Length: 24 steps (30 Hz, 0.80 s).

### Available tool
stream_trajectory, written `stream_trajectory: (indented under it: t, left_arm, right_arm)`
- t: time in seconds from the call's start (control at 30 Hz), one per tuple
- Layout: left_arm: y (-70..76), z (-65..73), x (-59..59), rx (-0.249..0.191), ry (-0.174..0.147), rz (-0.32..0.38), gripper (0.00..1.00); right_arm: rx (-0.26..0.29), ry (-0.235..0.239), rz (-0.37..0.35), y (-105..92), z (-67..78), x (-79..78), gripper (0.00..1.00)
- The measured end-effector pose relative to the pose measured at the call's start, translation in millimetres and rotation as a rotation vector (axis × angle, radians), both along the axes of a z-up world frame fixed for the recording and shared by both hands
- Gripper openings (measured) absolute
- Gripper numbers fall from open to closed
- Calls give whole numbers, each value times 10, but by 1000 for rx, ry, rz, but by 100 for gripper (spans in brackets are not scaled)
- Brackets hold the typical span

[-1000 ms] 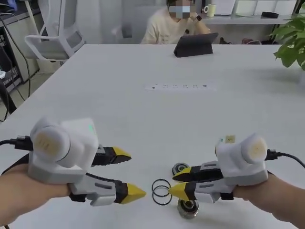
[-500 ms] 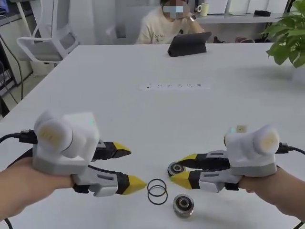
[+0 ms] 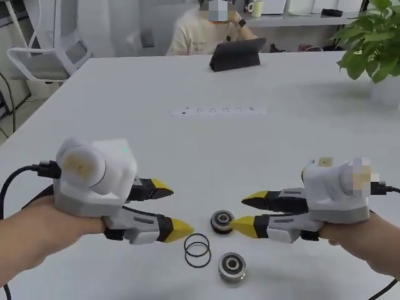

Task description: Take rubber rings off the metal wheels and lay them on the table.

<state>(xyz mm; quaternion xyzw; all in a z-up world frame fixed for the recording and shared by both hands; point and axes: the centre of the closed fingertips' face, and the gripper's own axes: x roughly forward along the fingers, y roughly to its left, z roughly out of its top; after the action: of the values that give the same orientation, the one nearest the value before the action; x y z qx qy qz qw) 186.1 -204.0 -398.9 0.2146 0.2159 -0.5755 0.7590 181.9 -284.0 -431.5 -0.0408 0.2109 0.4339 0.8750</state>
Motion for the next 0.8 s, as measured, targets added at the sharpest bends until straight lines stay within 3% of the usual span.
stream_trajectory:
  t: [0.8]
  left_arm:
    - [-313,-303,120,29,31,-26,37]
  right_arm:
    - [-37,24,-25,-130,-204,40,38]
